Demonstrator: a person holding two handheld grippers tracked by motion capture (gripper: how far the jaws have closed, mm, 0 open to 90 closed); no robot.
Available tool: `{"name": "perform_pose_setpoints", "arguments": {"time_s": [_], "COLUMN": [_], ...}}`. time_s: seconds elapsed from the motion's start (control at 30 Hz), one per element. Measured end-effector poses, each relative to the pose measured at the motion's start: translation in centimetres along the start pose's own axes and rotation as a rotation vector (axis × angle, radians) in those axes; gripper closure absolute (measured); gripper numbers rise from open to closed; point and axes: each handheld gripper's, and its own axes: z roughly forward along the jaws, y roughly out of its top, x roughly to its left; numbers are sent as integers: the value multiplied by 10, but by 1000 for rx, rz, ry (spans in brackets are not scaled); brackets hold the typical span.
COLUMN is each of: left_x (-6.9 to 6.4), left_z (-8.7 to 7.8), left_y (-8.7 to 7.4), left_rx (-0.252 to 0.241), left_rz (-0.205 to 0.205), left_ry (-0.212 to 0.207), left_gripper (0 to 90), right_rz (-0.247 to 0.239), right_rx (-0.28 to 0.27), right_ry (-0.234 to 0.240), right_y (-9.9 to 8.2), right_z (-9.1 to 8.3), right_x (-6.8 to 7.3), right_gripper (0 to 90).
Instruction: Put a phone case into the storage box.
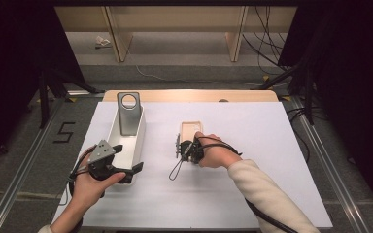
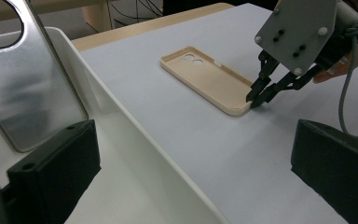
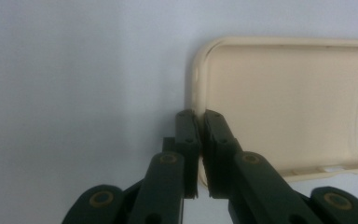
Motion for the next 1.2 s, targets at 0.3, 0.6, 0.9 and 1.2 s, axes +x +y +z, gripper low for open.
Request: {"name": "perform_pose_setpoints", "arguments": {"time_s": [0.3, 0.6, 0.9, 1.2], "left_x": [0, -1, -1, -1], "left_z": [0, 0, 0, 0], "left_y": [0, 1, 1, 1], "left_rx": [-4, -8, -8, -7], "left_rz": [1, -2, -2, -3], "left_ry": [1, -1, 2, 3], "left_gripper": [7, 8, 8, 10], "right_rz": [4, 3, 50, 87], "right_rx": [-45, -98, -200, -313], "right_ry": [-17, -42, -44, -53], "right_y": [-2, -12, -31, -52], "right_z": [-7, -17, -23, -29], "right_x": [5, 9, 17, 24], "right_gripper": [862, 860, 861, 870]}}
